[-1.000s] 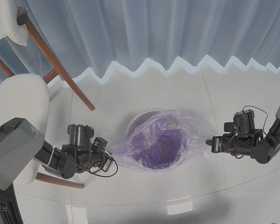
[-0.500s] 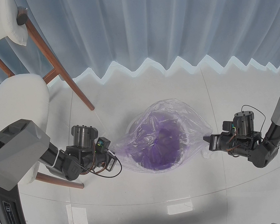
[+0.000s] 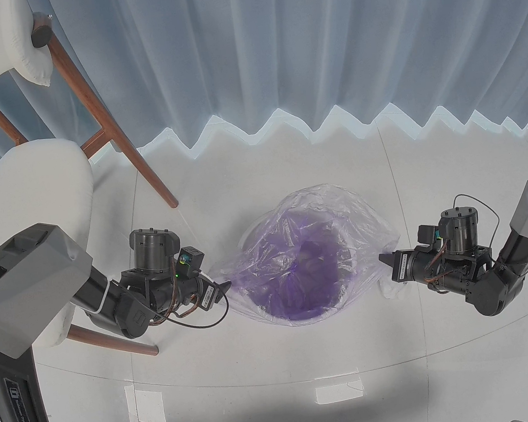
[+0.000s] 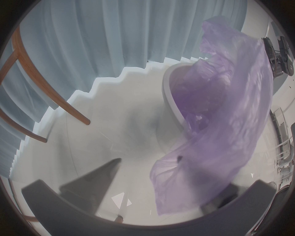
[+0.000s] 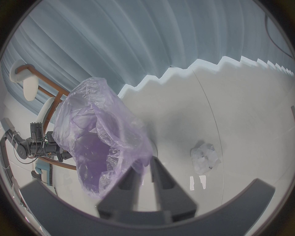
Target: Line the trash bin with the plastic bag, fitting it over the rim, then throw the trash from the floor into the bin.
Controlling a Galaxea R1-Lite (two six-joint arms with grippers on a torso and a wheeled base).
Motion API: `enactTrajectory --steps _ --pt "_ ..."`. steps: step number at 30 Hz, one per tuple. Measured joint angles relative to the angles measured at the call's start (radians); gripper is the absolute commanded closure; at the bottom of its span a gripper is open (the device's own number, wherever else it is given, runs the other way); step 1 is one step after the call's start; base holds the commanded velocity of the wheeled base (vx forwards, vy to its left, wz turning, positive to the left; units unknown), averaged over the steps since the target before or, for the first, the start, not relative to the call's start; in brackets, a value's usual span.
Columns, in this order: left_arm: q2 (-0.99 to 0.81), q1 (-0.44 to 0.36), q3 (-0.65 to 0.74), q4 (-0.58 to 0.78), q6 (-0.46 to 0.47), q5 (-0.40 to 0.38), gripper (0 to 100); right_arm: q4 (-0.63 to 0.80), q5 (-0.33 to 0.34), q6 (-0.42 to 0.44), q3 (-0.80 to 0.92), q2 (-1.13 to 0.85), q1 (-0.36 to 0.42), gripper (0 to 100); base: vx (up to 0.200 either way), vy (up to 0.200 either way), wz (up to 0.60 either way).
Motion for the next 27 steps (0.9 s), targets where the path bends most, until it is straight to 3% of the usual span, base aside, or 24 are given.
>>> enactTrajectory --steps 11,21,27 --pt "-0.126 0.01 0.13 -0.058 0.007 -0.026 0 -0.115 -0.003 -0.007 0.083 -0.029 0.001 0 0.0 0.0 0.0" --pt "-0.203 -0.013 0.1 -0.052 0.13 -0.278 0 -0.163 -0.003 -0.008 0.141 -0.065 0.0 0 0.0 0.0 0.0" --pt "-0.167 -0.024 -0.013 -0.025 0.157 -0.33 0 -0.188 -0.003 -0.008 0.153 -0.068 0.003 0 0.0 0.0 0.0"
